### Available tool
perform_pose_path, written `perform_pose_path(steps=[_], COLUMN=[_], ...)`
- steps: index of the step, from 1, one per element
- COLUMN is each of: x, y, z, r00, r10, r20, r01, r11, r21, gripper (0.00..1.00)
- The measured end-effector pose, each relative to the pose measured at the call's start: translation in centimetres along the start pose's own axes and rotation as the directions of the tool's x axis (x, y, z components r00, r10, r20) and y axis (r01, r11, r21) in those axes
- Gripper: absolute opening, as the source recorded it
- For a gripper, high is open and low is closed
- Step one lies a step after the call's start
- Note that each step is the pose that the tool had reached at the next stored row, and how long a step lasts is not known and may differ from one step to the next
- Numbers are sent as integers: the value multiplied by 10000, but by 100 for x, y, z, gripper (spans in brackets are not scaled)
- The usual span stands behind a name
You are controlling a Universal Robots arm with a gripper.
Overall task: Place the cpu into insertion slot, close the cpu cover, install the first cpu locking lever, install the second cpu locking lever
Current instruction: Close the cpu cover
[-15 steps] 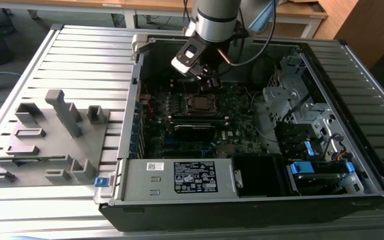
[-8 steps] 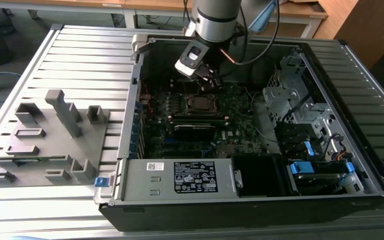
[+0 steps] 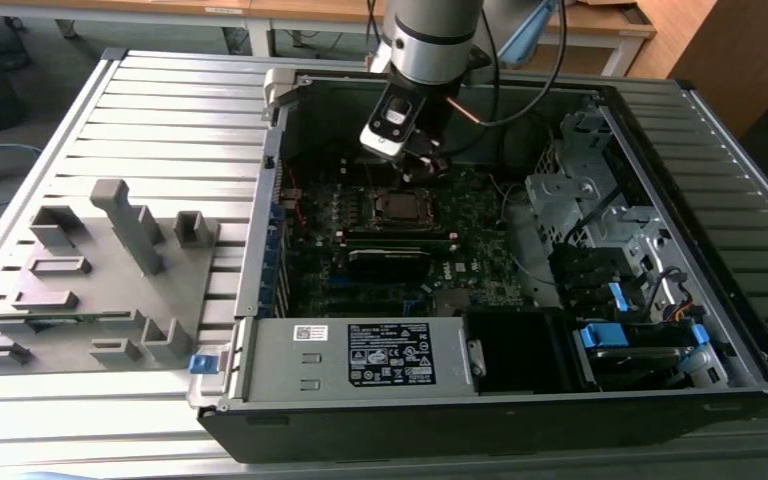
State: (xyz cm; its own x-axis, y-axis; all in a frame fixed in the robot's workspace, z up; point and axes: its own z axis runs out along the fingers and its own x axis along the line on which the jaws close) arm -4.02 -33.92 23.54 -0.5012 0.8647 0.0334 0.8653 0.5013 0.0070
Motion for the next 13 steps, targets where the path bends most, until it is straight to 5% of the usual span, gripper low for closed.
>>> perform_pose_path(steps=[4, 7, 13], x=[0, 0, 0], y=[0, 0, 0], z=[0, 0, 1], r00=[9973, 9919, 9721], r10=[-734, -1271, -2345], r20=[-6, -11, -26], r01=[734, 1271, 2346], r11=[9973, 9919, 9721], r21=[25, 42, 77], gripper=[10, 10, 10])
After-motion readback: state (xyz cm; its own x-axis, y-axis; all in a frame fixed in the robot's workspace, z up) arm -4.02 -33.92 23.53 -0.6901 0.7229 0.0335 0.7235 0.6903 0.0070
